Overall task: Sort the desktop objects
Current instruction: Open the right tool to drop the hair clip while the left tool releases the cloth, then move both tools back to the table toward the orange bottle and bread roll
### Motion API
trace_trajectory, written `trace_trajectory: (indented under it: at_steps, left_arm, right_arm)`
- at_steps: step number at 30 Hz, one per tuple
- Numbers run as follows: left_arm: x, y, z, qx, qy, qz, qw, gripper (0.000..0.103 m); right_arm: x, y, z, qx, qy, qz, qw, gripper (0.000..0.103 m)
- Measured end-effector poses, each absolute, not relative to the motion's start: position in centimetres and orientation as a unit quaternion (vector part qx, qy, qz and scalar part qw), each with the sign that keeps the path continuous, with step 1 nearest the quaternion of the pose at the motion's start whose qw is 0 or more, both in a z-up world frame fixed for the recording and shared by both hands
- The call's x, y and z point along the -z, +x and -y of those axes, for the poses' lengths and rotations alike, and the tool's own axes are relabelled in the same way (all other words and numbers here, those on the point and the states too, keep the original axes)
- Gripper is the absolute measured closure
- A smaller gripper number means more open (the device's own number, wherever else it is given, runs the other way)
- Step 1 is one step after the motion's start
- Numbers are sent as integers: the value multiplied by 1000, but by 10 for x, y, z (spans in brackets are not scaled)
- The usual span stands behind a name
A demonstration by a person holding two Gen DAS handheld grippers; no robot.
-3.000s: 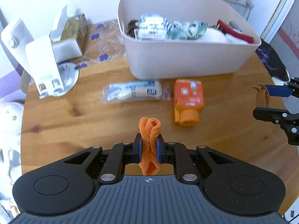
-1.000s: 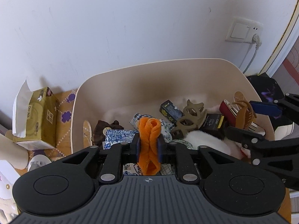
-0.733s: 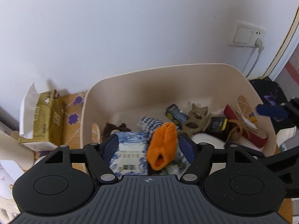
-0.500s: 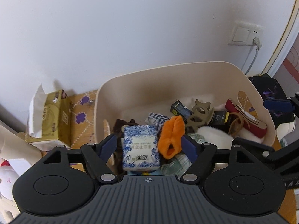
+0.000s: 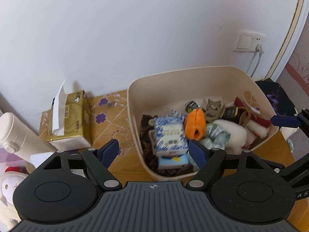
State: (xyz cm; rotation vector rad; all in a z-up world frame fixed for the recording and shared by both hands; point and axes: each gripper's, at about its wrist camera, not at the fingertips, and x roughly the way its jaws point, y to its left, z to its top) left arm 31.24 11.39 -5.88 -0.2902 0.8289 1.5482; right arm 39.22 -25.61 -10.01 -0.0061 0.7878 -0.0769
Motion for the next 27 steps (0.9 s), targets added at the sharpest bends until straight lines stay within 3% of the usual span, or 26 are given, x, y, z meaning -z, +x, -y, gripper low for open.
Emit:
trace_trajectory:
  at_steps: [27]
  left_arm:
    - [156,260,-133,-559,-120,-499,651,22]
  right_arm:
    - [202,401,196,28,50,-523,851,0]
